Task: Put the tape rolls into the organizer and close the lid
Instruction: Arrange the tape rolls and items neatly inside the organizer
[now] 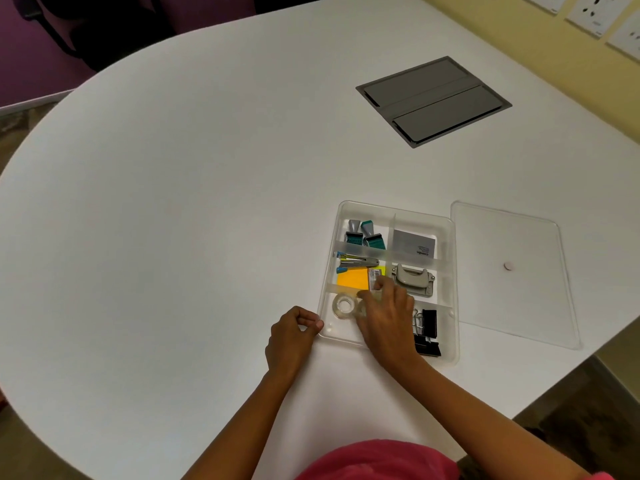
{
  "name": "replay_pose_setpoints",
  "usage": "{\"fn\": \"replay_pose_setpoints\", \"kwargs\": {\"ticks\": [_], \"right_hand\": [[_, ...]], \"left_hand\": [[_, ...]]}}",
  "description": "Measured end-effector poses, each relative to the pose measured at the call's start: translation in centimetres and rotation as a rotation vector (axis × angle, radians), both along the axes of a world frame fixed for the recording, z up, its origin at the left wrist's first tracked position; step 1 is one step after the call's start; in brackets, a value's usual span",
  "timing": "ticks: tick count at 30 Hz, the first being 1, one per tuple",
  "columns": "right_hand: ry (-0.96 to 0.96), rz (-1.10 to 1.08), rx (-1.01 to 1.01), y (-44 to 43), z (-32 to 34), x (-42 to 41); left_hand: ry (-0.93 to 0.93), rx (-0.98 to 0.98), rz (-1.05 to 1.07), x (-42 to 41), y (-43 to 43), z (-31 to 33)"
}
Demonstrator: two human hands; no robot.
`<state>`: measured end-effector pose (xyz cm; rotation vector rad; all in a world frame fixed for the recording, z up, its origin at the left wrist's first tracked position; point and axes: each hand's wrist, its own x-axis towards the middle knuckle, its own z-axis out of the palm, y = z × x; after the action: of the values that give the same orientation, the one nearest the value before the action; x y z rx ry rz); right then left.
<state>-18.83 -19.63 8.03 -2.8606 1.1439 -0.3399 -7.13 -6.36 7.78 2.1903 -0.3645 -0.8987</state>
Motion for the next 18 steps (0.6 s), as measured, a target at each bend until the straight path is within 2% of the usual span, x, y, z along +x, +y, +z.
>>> {"fn": "replay_pose_setpoints", "kwargs": {"ticks": [5, 9, 18], "right_hand": [[0.049, -0.217, 0.051, 0.0, 0.2, -0.7], [0.135, -0.223, 0.102, 0.9, -0.2, -0.5], [0.129, -0.222, 0.114, 0.4, -1.2, 0.6]], "left_hand": [[0.003, 0.006, 0.004, -0.1, -0.1, 0.1], [0.007, 0.003, 0.005, -0.1, -0.1, 0.2], [0.030, 0.024, -0.006, 0.2, -0.4, 0.3]]}}
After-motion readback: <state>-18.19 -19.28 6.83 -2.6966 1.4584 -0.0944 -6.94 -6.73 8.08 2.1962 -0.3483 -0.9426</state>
